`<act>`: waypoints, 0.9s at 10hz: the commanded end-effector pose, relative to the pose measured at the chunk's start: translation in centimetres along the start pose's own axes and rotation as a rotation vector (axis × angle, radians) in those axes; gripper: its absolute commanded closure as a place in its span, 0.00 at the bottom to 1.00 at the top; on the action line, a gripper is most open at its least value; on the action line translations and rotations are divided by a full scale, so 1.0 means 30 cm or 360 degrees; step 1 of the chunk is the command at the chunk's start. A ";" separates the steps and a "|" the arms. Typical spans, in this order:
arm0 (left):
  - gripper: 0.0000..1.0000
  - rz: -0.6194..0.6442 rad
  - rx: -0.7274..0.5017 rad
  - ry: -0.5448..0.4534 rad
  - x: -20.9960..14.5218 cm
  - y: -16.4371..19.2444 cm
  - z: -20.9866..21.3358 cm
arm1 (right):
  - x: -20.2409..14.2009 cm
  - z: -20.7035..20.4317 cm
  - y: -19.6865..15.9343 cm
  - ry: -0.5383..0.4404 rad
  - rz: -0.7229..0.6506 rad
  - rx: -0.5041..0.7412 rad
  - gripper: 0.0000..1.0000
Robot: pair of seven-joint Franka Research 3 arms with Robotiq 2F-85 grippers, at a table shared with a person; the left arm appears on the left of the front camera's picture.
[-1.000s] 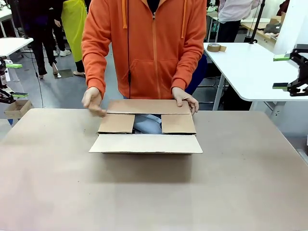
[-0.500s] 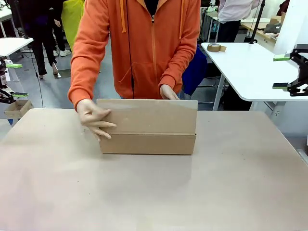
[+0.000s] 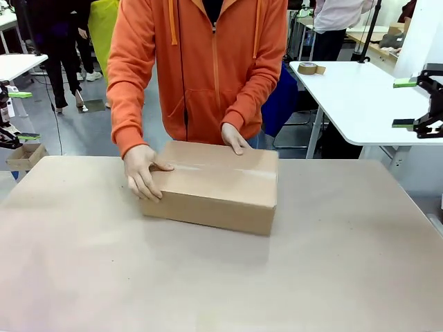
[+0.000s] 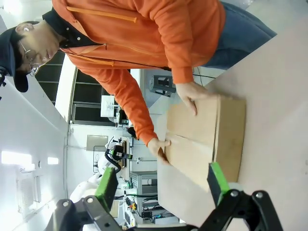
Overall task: Pack the gift set into the box.
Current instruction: Press and hold the closed box until the human finishes sealing it.
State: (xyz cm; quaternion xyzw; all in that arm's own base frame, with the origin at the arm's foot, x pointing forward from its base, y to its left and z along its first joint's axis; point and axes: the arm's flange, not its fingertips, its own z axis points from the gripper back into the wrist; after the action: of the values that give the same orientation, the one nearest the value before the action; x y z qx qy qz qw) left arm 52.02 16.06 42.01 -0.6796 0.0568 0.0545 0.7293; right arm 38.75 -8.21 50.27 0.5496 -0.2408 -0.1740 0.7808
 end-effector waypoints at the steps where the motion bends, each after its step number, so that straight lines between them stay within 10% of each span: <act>1: 0.00 -0.0025 0.0018 0.0006 -0.014 0.007 -0.010 | 0.002 -0.013 -0.009 -0.0022 0.0041 0.0044 0.00; 9: 0.00 -0.0025 0.0018 0.0006 -0.014 0.007 -0.010 | 0.002 -0.013 -0.009 -0.0022 0.0041 0.0044 0.00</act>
State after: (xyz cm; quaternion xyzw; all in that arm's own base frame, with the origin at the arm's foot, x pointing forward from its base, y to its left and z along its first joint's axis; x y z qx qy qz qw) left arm 52.02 16.06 42.01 -0.6796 0.0568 0.0545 0.7293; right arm 38.75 -8.22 50.27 0.5497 -0.2408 -0.1739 0.7808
